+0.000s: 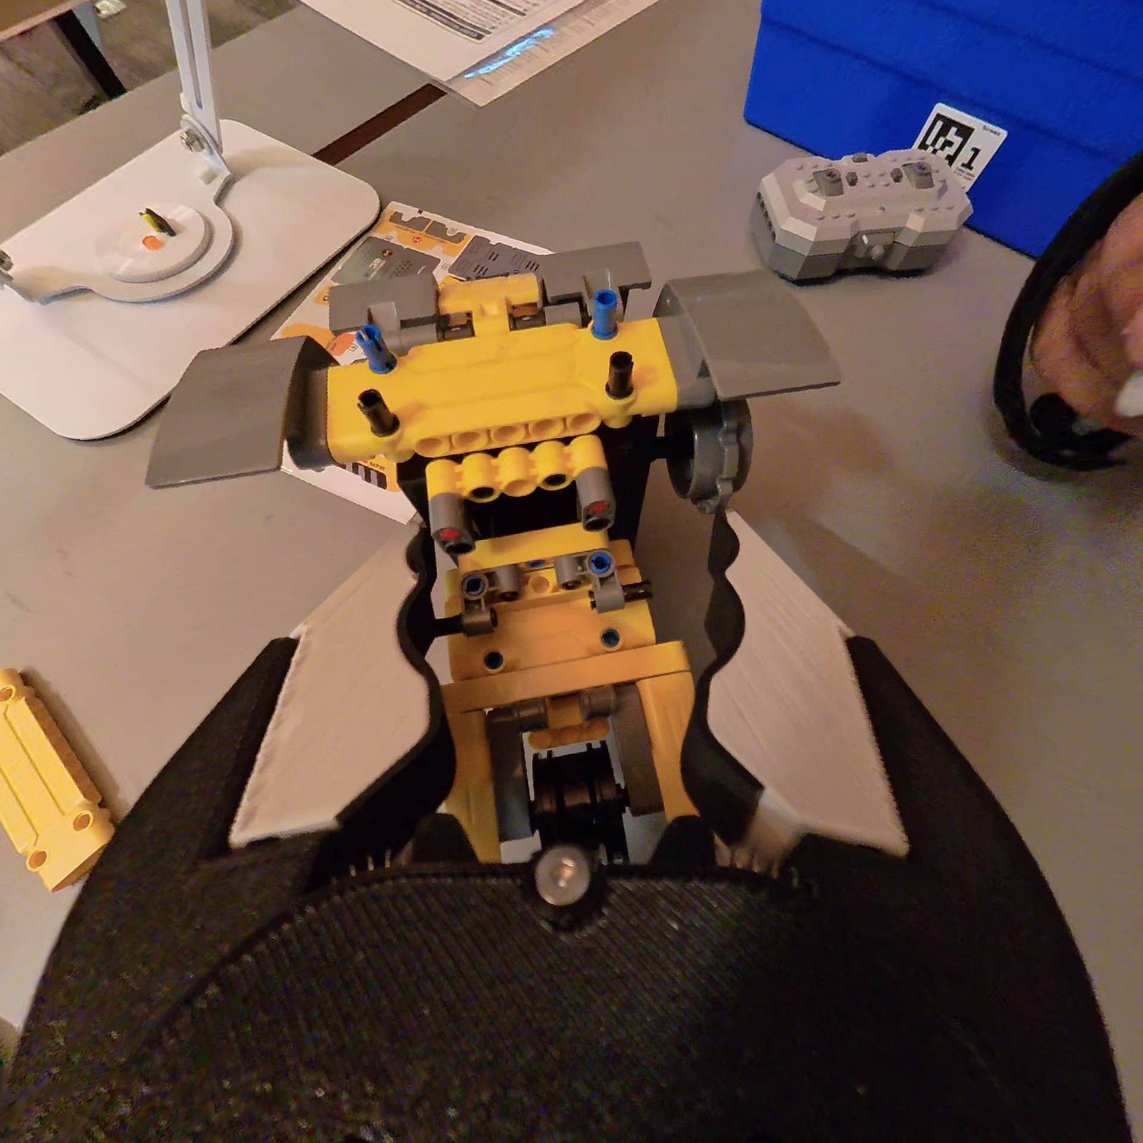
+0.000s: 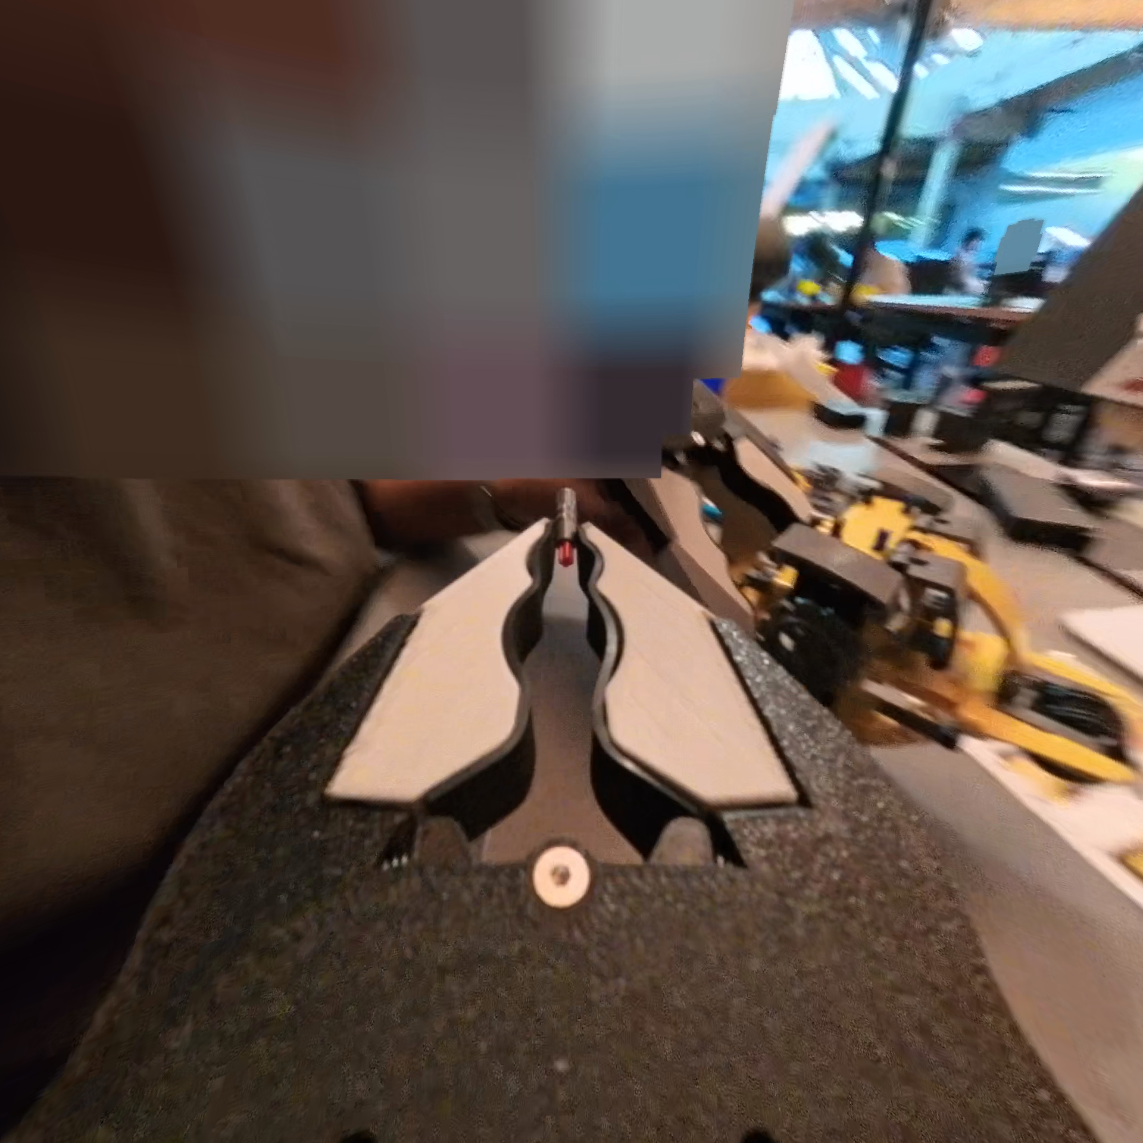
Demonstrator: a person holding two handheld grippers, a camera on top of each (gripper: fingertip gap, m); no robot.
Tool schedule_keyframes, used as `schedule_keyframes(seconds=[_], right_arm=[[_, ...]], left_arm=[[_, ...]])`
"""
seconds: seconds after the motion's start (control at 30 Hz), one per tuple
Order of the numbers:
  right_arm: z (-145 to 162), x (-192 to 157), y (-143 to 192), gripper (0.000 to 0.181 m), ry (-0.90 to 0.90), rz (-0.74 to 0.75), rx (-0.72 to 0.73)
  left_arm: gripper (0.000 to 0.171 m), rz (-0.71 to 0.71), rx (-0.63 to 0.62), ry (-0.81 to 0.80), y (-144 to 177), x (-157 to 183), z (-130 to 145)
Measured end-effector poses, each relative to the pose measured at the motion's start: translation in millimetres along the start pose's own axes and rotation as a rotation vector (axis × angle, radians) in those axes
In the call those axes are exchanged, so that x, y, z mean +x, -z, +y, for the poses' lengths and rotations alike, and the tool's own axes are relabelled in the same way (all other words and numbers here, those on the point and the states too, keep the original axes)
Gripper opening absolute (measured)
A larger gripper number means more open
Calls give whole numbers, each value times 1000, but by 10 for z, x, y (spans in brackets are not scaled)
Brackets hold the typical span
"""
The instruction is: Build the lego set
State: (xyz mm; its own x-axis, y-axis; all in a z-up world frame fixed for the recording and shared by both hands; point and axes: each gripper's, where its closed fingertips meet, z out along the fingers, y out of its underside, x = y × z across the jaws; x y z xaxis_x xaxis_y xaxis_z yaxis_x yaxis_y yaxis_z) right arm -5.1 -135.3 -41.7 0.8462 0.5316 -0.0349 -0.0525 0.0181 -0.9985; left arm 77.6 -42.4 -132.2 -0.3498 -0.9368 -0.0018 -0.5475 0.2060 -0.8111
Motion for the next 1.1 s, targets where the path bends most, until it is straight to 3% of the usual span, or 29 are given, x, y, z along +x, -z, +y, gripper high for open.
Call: schedule_keyframes(seconds=[0.1, 0.37, 0.43, 0.57, 0.67, 0.97, 1.1], right_arm=[[-127, 19, 107, 5, -113, -69, 102], [-73, 28, 86, 5, -119, -69, 69], [128, 112, 29, 5, -133, -23, -48], [913, 350, -23, 5, -195, 124, -460], [1129, 375, -33, 6, -164, 158, -569], [597, 356, -19, 5, -12, 164, -334], [251, 345, 36, 5, 154, 233, -193]], left_arm=[[85, 4, 0, 2, 1, 0, 2], [85, 6, 2, -11, 0, 11, 5], [85, 9, 1, -14, -1, 17, 8], [86, 29, -4, -22, 0, 41, 20], [83, 43, -15, -15, 12, 47, 34], [94, 154, 53, 81, 194, 52, -95], [53, 163, 250, 92, 519, 1, -419]])
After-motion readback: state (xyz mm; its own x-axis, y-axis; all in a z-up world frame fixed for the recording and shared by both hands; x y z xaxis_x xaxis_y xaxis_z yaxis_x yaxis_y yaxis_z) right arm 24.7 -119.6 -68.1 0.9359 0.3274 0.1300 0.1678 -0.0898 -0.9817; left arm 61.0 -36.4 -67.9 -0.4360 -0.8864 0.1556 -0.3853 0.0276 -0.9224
